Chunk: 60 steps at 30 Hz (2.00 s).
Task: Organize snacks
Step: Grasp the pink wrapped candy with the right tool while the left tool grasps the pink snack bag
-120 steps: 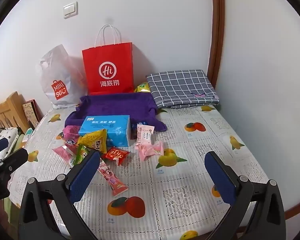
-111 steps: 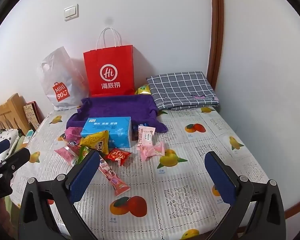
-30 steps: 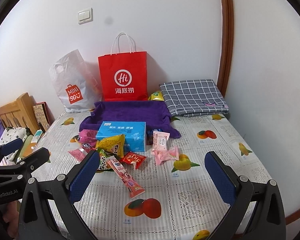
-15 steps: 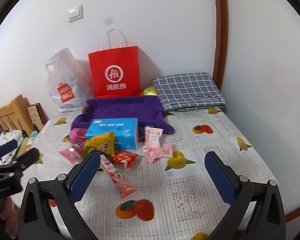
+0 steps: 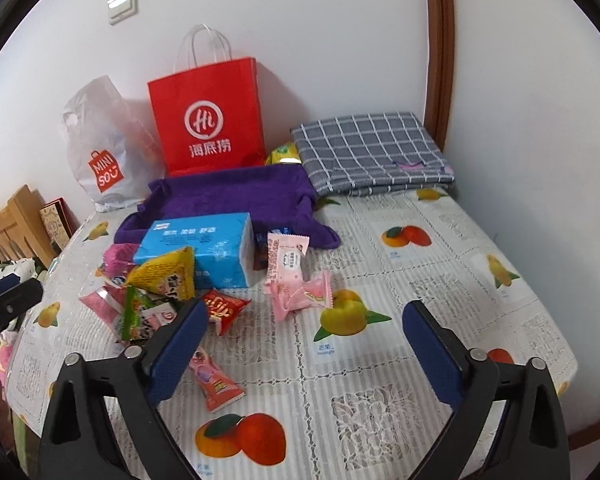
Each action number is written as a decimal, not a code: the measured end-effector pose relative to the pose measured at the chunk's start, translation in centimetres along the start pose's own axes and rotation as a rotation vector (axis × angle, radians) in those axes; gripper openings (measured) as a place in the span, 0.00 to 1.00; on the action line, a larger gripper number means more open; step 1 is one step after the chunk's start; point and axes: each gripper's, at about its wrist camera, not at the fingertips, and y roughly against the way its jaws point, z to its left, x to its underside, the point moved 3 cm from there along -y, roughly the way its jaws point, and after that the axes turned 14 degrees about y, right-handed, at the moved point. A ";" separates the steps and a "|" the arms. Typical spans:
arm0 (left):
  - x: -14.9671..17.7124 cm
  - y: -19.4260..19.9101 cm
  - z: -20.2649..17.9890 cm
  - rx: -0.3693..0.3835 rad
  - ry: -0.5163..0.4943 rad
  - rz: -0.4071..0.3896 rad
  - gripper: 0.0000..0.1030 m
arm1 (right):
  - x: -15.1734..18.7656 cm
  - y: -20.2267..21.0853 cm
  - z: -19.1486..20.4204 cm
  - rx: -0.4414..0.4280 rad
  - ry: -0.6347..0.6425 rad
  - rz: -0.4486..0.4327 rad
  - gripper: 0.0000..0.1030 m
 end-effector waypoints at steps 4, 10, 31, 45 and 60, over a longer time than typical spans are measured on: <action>-0.5 -1.6 0.4 -0.025 -0.003 0.019 0.99 | 0.0 -1.9 -0.4 -0.014 -0.003 0.017 0.94; -1.6 -3.9 1.1 -0.064 0.011 0.035 0.99 | 0.5 -5.3 -0.7 -0.038 0.009 0.054 0.90; -4.3 -9.5 3.0 -0.081 0.042 0.103 0.99 | 2.1 -16.6 1.3 -0.100 0.116 0.232 0.88; -4.2 -10.3 5.8 -0.113 0.067 0.128 0.99 | 1.5 -15.4 1.0 -0.109 0.119 0.202 0.50; -1.4 -13.0 5.5 -0.044 0.102 0.253 0.99 | 1.4 -12.7 0.3 -0.075 0.111 0.164 0.50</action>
